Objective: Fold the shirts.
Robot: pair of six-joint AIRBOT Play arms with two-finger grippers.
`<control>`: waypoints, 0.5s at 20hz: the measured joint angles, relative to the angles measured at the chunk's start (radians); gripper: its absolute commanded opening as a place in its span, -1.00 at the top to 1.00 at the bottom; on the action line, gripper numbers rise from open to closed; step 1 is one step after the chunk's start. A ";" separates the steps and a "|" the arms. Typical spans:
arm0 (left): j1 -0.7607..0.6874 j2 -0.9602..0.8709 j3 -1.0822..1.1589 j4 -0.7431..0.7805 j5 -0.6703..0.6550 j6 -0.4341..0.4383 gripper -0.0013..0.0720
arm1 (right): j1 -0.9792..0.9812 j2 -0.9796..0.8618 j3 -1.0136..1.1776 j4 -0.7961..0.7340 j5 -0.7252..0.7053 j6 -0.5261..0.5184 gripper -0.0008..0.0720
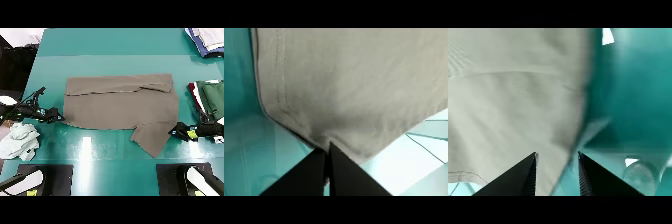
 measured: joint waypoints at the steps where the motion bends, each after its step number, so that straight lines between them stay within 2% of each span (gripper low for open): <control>1: 0.000 0.000 0.001 0.000 0.000 0.000 0.91 | 0.017 0.000 -0.002 -0.002 -0.022 -0.002 0.94; 5: 0.000 0.002 0.015 0.048 -0.038 0.001 0.91 | 0.063 -0.001 0.049 -0.055 -0.019 -0.005 0.94; 10: 0.000 0.115 0.035 0.217 -0.153 -0.029 0.91 | 0.079 0.082 0.197 -0.233 0.223 -0.005 0.94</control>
